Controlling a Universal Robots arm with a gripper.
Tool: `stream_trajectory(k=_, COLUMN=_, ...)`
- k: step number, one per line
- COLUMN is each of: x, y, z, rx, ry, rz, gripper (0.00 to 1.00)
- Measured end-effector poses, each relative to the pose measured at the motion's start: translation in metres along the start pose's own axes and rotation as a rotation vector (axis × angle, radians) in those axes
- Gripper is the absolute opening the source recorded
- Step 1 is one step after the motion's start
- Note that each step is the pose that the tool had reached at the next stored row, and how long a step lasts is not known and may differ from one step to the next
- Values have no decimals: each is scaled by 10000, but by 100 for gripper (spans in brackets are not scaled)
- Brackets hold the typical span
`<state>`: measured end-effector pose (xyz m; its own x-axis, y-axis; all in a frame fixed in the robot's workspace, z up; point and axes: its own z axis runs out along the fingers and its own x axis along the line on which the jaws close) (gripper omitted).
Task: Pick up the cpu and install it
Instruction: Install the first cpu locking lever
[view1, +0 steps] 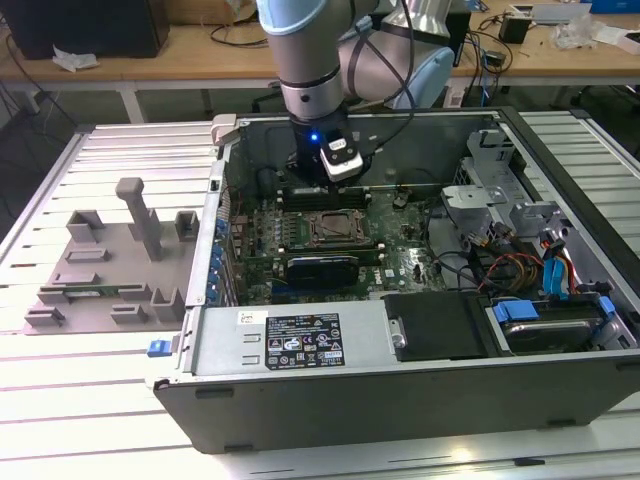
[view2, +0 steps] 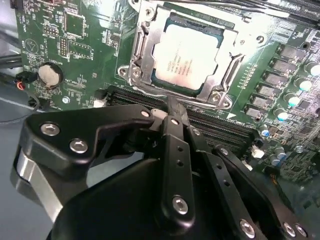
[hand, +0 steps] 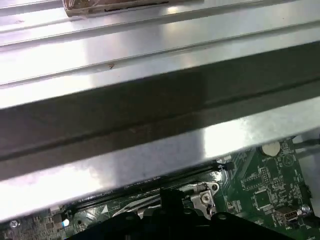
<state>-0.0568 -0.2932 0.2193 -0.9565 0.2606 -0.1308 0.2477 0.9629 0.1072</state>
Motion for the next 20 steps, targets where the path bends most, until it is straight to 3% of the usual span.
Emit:
stream_trajectory(k=1, x=-1, y=1, z=0, rx=578, ry=-95, rz=-88, gripper=11)
stream_trajectory(k=2, x=-2, y=2, z=1, rx=802, ry=-100, rz=-121, gripper=11)
stream_trajectory(k=5, x=-17, y=3, z=3, rx=812, ry=-69, rz=-120, gripper=11)
stream_trajectory(k=8, x=-57, y=13, z=9, rx=902, ry=139, rz=-120, gripper=11)
stream_trajectory(k=9, x=-81, y=3, z=10, rx=980, ry=264, rz=-124, gripper=11)
stream_trajectory(k=10, x=-96, y=-26, z=10, rx=989, ry=307, rz=-129, gripper=11)
stream_trajectory(k=16, x=-151, y=-200, z=-1, rx=1008, ry=376, rz=-141, gripper=11)
stream_trajectory(k=18, x=-156, y=-216, z=0, rx=1027, ry=408, rz=-217, gripper=11)
stream_trajectory(k=20, x=-158, y=-218, z=7, rx=1033, ry=543, rz=-653, gripper=11)
